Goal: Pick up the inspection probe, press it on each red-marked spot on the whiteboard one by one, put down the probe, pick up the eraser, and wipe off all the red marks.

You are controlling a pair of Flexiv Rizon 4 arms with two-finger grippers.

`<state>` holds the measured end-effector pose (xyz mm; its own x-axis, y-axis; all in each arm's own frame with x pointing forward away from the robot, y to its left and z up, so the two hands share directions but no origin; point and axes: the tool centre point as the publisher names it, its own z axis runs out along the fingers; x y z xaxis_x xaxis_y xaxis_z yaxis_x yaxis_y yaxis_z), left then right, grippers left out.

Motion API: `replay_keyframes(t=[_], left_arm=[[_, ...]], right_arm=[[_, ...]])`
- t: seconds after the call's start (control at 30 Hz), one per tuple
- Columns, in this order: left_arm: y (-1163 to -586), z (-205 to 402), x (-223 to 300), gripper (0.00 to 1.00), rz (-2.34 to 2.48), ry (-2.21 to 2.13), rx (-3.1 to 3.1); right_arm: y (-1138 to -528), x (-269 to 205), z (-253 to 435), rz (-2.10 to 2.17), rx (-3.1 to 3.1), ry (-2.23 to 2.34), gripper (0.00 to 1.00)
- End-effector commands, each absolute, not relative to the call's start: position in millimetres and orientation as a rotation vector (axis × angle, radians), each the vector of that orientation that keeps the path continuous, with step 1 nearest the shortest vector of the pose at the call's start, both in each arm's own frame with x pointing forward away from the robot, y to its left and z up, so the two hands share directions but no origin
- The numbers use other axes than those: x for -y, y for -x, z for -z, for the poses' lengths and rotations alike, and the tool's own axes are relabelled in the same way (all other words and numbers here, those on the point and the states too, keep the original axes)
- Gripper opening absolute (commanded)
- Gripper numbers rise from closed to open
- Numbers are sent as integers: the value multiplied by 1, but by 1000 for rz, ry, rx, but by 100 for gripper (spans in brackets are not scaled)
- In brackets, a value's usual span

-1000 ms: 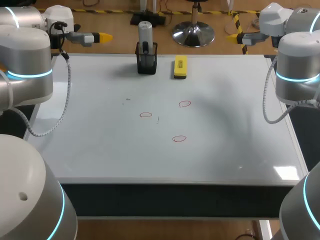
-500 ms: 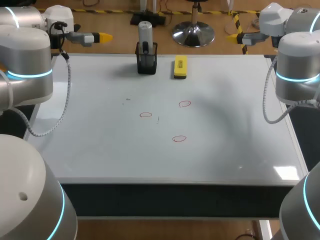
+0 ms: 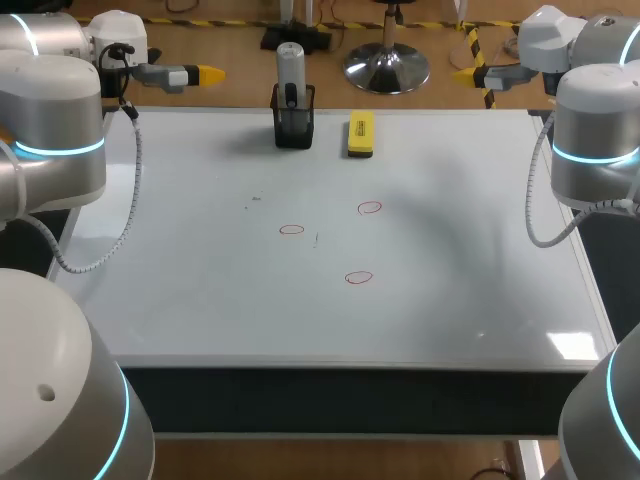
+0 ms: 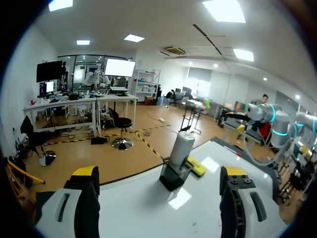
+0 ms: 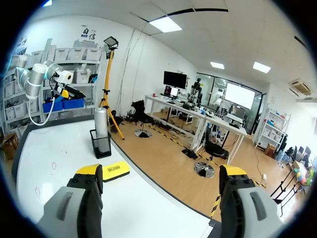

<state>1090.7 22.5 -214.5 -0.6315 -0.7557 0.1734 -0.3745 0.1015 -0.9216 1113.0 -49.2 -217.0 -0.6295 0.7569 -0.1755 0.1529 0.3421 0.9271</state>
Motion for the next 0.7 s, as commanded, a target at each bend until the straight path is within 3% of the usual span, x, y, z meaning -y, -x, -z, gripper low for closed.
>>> replay_keyframes(t=[0.03,0.7], left_arm=[[-1091,216,-22,100,1546,1108,-2038],[-1096,219,-23,100,1604,1040,-2092]], right_arm=[[-1113,49,217,-1292,-2006,-792,100],[-1113,49,217,-1292,-2006,-792,100]])
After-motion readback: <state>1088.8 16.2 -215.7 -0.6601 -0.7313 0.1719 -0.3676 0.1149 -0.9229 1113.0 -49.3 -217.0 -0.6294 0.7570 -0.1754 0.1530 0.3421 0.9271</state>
